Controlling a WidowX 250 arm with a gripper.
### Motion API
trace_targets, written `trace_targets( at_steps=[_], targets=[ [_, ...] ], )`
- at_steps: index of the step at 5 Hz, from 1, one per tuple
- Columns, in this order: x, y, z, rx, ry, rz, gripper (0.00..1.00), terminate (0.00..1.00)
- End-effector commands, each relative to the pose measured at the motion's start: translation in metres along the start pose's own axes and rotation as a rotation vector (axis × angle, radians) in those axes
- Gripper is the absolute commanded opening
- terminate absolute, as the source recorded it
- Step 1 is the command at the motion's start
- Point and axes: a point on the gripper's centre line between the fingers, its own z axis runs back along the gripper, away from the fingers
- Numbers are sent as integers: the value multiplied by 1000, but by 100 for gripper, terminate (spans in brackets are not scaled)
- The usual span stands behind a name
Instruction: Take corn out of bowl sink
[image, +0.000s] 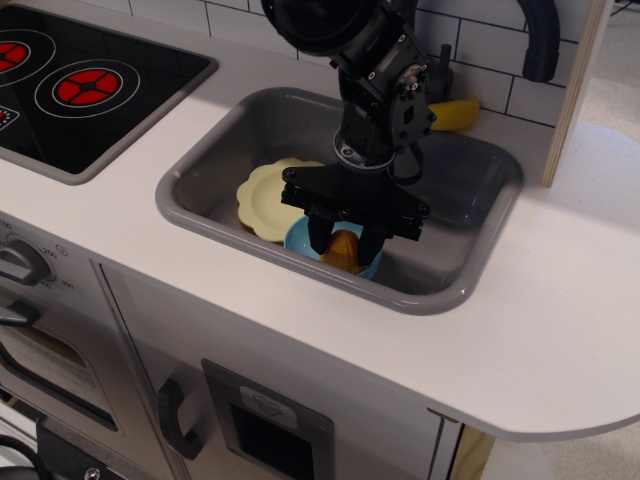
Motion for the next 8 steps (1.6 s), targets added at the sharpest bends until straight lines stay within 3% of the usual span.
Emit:
trace_targets(
  at_steps=[1, 3, 4, 7, 8],
  targets=[
    [8, 13, 26, -40, -44, 57, 0, 0],
    [20, 3, 75, -139, -119, 96, 0, 0],
    [36, -11, 76, -146, -99, 111, 0, 0],
    [65, -39, 26, -100, -25, 103, 0, 0],
    [63, -53, 16, -153, 61, 81, 0, 0]
  ],
)
